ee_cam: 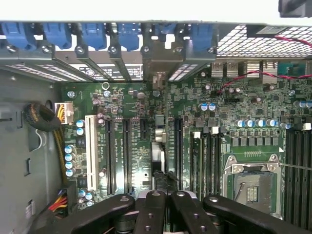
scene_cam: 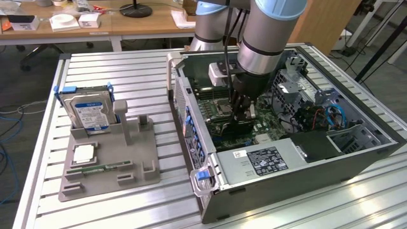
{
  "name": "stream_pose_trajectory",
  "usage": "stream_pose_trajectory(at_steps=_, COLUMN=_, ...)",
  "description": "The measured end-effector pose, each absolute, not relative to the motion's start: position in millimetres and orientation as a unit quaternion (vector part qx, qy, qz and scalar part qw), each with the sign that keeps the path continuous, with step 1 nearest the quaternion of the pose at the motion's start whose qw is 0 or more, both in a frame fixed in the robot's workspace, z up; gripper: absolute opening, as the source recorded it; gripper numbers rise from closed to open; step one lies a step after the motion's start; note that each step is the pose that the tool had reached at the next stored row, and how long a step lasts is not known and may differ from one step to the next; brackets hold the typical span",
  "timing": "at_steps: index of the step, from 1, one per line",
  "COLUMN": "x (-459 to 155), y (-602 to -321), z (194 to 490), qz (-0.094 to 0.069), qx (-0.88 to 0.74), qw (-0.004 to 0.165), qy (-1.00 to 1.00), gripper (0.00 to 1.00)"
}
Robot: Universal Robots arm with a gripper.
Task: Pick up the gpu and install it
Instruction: 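Press down on the gpu until it lock into place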
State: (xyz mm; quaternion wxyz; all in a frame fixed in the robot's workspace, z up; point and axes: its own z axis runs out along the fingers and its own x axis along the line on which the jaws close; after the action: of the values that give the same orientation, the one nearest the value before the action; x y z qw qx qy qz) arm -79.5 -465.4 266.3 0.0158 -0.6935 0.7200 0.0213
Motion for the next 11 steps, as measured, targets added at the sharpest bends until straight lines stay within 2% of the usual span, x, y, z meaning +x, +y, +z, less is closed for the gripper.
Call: stream_pose_trajectory(at_steps=11, x=-79.5, y=-465.4, z=261.4, qz=0.022, qx=-0.693, qw=0.017, qy=0.720, gripper=0.11)
